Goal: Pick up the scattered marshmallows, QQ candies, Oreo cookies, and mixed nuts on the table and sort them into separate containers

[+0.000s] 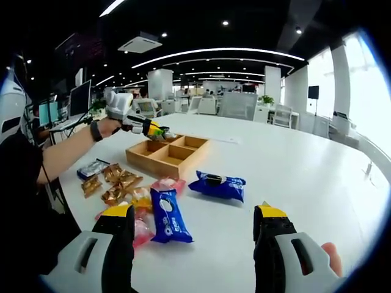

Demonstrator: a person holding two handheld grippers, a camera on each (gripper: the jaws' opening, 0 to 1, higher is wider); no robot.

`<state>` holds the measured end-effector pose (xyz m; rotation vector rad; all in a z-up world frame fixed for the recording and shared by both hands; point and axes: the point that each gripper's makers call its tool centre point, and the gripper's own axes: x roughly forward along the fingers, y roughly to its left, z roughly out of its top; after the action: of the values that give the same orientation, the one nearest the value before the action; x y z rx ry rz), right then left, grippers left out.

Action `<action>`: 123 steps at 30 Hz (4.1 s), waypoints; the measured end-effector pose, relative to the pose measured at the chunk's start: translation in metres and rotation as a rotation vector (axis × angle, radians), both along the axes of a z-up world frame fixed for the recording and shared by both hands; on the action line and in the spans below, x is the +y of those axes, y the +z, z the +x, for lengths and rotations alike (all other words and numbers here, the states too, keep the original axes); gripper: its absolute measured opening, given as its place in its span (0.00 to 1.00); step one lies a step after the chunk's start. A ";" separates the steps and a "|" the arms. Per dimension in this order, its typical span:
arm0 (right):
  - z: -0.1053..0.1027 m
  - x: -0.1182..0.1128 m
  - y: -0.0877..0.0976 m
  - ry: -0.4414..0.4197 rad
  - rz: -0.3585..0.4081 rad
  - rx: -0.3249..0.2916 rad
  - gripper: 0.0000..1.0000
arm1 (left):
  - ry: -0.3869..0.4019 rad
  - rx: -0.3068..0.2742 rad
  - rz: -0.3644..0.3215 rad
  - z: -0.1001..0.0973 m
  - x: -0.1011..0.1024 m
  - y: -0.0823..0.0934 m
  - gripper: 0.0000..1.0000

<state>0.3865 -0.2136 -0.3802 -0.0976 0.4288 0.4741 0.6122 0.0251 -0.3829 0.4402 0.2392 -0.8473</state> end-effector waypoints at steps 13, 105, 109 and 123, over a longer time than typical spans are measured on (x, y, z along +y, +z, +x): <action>0.000 -0.001 0.002 -0.001 -0.006 -0.003 0.75 | 0.013 0.047 0.036 0.013 -0.003 -0.019 0.07; -0.001 0.001 -0.001 0.003 0.000 -0.002 0.75 | 0.146 0.084 -0.279 -0.013 0.024 0.006 0.95; -0.001 0.000 -0.002 0.003 0.002 0.001 0.75 | 0.137 0.075 -0.278 -0.018 0.027 0.012 0.97; 0.004 0.001 -0.005 0.010 -0.001 0.009 0.75 | 0.094 0.033 -0.296 -0.059 0.035 0.029 0.97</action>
<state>0.3907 -0.2131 -0.3853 -0.0987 0.4379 0.4848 0.5530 0.0603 -0.3535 0.1370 0.1601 -0.7831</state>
